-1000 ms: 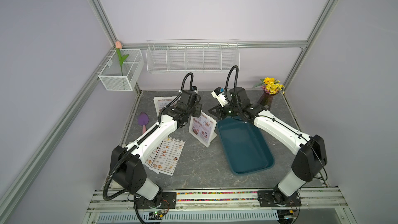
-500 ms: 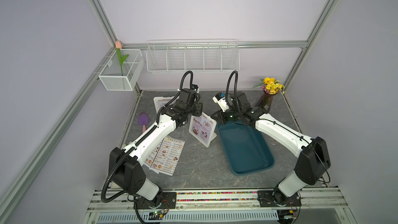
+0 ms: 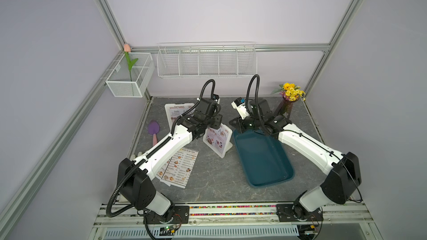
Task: Replace the menus in the menu holders
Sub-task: Insert the menu into the menu holder.
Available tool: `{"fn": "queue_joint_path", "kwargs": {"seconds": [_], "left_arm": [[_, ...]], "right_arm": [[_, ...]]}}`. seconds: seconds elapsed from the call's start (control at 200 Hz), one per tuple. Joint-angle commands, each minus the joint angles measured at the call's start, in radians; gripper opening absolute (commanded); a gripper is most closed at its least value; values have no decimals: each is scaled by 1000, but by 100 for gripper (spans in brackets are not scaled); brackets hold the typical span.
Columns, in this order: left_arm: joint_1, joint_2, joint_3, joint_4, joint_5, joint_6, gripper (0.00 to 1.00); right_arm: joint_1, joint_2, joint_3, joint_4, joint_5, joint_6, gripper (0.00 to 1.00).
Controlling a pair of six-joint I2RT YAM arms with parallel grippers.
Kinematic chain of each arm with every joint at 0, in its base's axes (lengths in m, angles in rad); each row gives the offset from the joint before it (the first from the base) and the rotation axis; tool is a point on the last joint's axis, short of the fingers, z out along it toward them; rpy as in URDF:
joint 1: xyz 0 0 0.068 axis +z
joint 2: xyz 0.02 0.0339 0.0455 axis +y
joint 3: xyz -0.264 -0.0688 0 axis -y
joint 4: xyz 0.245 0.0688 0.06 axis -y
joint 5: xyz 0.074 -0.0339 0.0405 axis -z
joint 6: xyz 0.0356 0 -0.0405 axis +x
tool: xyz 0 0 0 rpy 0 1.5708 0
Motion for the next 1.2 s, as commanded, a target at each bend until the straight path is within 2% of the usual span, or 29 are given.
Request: {"fn": "queue_joint_path", "kwargs": {"seconds": [0.0,0.475,0.83,0.955,1.07,1.195], "left_arm": [[-27,-39,-12,-20,-56,24,60],[-58,-33,-70,-33,-95,96,60],[-58,-82,-3,-70,-87,76,61],[-58,-95,-17,-54,-191,41,61],[-40,-73,-10,-46,-225,65,62],[5,-40,4,-10,-198,71,61]], "right_arm": [[-38,-65,-48,1,71,36,13],[-69,-134,-92,-17,80,47,13],[-71,-142,-87,-24,82,39,15],[-72,-142,-92,-25,71,42,15],[-71,-141,-93,-20,58,46,16],[-69,-139,-92,-5,39,53,16]]}}
